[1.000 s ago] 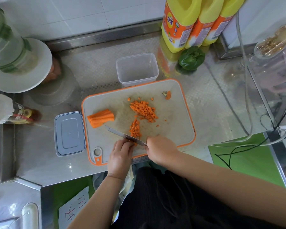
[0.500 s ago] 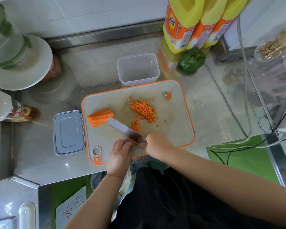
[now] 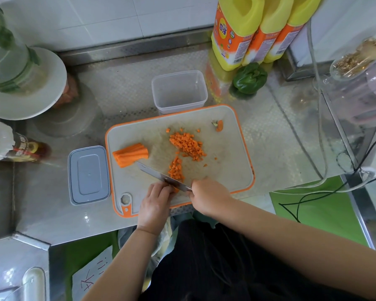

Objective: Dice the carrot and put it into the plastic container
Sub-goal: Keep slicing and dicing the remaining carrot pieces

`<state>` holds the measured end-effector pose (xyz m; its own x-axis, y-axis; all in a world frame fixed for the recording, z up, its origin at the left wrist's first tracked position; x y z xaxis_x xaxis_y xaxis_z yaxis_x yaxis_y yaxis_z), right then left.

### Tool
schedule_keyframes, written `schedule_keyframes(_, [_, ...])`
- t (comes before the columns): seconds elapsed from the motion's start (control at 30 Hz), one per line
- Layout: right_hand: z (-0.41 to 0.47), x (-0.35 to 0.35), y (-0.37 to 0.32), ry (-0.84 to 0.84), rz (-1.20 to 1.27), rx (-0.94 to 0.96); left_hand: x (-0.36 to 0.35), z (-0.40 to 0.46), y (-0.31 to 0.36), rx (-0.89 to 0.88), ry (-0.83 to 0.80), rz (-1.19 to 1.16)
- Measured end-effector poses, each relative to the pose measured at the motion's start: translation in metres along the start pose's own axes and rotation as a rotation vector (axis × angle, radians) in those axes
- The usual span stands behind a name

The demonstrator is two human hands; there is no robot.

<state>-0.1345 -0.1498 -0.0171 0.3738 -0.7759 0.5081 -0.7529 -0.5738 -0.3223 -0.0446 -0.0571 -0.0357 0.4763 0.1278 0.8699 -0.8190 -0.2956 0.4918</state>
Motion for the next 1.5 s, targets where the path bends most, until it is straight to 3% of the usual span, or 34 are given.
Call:
schedule_keyframes(0.37, [0.021,-0.015,-0.004,-0.038,-0.014,-0.088,-0.007,0.000,-0.006,-0.051,-0.023,0.001])
schedule_keyframes(0.6, [0.033,-0.004,-0.003,-0.095,0.139,-0.030,0.000,0.002,-0.001,-0.039,-0.079,-0.037])
schedule_keyframes(1.5, [0.020,-0.019,-0.010,-0.021,0.007,-0.084,0.002,-0.003,-0.010,-0.046,0.004,-0.014])
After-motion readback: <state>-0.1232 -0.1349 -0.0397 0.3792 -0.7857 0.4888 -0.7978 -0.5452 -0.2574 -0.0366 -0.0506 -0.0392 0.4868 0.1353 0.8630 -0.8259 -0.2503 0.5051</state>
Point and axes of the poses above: each hand's wrist, its own z-axis towards the middle knuckle, its own x-axis out of the back of the hand, y = z × x, the point moved 10 cm from there along z, towards the middle knuckle, and after that the axes turned 13 degrees about -y, right-handed, at the moved point
